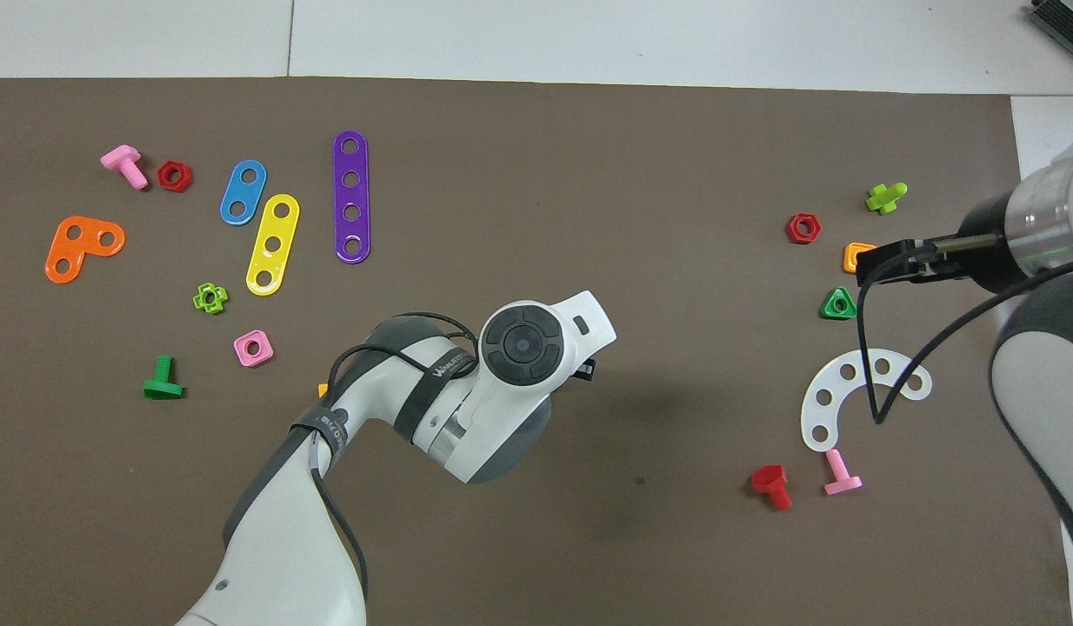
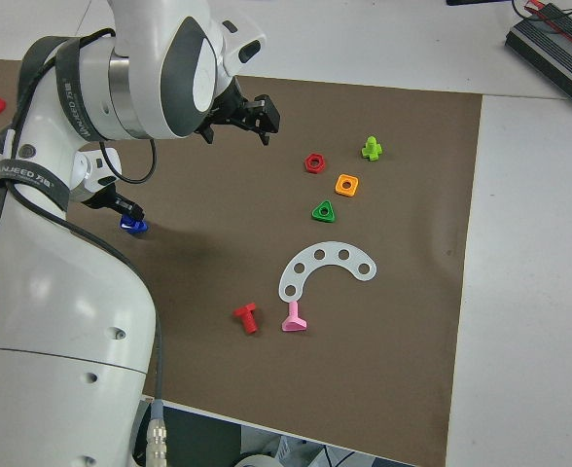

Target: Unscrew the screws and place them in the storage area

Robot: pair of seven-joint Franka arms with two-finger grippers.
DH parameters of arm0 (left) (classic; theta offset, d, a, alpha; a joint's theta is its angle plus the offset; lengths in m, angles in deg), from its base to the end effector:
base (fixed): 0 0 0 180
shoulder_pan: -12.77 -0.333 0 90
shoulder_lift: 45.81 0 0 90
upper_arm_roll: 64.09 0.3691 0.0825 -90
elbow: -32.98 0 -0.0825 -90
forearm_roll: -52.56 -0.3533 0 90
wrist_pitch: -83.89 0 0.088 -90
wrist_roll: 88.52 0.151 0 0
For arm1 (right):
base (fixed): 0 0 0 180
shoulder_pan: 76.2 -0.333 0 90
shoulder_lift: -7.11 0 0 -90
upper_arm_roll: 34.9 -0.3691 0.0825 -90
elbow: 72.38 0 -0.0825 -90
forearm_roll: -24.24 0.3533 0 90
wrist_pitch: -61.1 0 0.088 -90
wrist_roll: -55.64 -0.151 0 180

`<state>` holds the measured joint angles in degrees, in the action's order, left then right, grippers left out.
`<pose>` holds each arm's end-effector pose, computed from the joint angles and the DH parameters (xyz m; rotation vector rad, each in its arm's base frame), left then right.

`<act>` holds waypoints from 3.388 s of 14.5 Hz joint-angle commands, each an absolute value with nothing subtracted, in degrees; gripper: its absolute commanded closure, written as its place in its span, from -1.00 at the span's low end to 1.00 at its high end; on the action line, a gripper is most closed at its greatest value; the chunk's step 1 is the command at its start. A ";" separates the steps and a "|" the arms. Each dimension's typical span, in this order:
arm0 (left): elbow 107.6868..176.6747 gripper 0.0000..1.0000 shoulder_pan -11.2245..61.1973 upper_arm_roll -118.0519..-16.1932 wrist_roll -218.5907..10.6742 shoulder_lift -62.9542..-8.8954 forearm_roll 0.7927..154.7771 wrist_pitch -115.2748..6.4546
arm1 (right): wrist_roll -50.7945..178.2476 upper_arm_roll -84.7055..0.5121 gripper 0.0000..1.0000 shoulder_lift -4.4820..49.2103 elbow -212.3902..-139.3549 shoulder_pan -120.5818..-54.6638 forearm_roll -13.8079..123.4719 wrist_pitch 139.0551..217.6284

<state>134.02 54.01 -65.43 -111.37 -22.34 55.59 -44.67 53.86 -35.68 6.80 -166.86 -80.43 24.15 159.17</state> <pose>0.4841 -0.4472 0.3623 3.0227 -0.4732 0.0482 0.5349 0.0467 0.6145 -3.1361 -0.0887 -0.1068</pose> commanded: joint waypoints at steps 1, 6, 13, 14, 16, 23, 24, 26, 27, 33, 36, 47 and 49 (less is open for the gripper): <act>123.90 1.00 51.80 -65.24 -111.10 -20.33 60.18 -34.80 | 51.00 -36.04 -0.99 6.50 -168.70 -80.15 24.24 162.51; 119.55 1.00 41.01 -64.97 -110.58 -21.46 62.32 -25.81 | 48.18 -36.57 -0.99 6.14 -172.57 -83.66 23.63 165.49; 133.41 1.00 24.65 -64.71 -91.79 -25.32 61.79 -34.11 | 38.96 -36.57 -0.98 10.44 -178.38 -92.44 21.62 177.35; 137.44 1.00 24.46 -64.71 -91.07 -26.29 61.79 -38.50 | 36.24 -36.48 -0.98 12.10 -178.29 -94.28 21.17 178.85; 143.17 1.00 24.28 -64.71 -90.54 -27.17 61.79 -45.46 | 30.27 -36.48 -0.98 14.92 -178.38 -97.63 20.21 181.58; 144.27 -1.00 24.11 -64.54 -90.28 -27.71 60.83 -44.36 | 20.22 -36.48 -0.98 22.92 -178.20 -106.25 19.23 190.46; 141.21 -1.00 23.67 -64.19 -90.10 -27.36 59.08 -40.87 | 19.87 -36.57 -0.98 23.63 -178.29 -106.43 19.41 191.25; 134.70 -1.00 20.52 -64.18 -89.92 -26.91 58.27 -32.52 | 17.16 -36.57 -0.93 25.91 -178.20 -108.97 19.41 192.48; 132.41 -1.00 19.11 -64.18 -89.49 -27.35 58.27 -29.18 | 16.27 -36.57 -0.91 26.79 -178.29 -109.59 19.41 193.80; 130.45 -1.00 5.05 -63.66 -77.80 -33.93 57.40 -14.92 | 14.34 -36.57 -0.75 27.24 -180.84 -111.70 19.41 194.51; 131.16 -1.00 4.68 -63.57 -78.32 -38.24 51.53 -8.68 | 13.54 -36.57 -0.65 27.15 -181.37 -111.97 19.41 194.43; 130.19 -1.00 10.04 -64.45 -92.65 -49.94 49.84 -7.16 | 13.45 -36.48 1.00 25.05 -182.33 -111.27 19.50 193.72; 130.19 -1.00 10.75 -64.88 -92.82 -49.77 49.92 -12.77 | 13.63 -36.48 1.00 21.46 -185.39 -109.35 19.50 193.28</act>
